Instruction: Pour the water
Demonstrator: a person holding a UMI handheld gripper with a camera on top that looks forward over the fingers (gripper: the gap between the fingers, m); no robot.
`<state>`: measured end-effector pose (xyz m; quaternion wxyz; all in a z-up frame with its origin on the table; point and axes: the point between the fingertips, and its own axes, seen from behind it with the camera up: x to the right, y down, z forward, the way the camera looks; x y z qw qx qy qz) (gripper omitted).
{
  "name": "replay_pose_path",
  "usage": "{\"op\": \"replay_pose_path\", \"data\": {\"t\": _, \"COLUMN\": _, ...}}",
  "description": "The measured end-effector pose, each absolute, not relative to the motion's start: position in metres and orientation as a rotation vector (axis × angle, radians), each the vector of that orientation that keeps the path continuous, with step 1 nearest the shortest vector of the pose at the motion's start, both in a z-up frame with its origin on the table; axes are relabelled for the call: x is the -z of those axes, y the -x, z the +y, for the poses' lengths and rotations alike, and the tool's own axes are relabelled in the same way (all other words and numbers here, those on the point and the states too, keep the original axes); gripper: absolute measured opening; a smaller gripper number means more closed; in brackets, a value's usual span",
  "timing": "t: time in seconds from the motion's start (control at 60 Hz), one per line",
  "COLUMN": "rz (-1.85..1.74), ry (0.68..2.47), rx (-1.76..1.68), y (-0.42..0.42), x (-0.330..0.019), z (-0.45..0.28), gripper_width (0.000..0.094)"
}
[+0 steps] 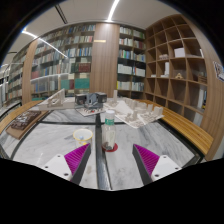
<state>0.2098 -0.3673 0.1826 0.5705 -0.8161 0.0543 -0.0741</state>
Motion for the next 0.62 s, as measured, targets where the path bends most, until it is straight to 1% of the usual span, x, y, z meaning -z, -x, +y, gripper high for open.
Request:
{"op": "replay_pose_path", "data": {"t": 0.133, "rz": 0.144, "ry": 1.956, "rx": 0.166, "y": -0.194, "x": -0.180, "z": -0.427, "gripper_width": 0.0855}}
{"op": "replay_pose_path", "data": {"t": 0.25, "rz": 0.127, "ry": 1.949, "rx": 0.204, "y": -0.188, "x": -0.180, "z": -0.460, "gripper_width": 0.0858}}
{"op": "replay_pose_path", "data": {"t": 0.433, "rz": 0.145, "ry": 1.977, "rx": 0.150, "y": -0.177, "x": -0.171, "z": -0.486, "gripper_width": 0.0857}}
{"op": "replay_pose_path", "data": {"t": 0.617, "rz": 0.150, "ry": 1.975, "rx": 0.106, "y": -0.169, "x": -0.164, "z": -0.488, "gripper_width": 0.0854}}
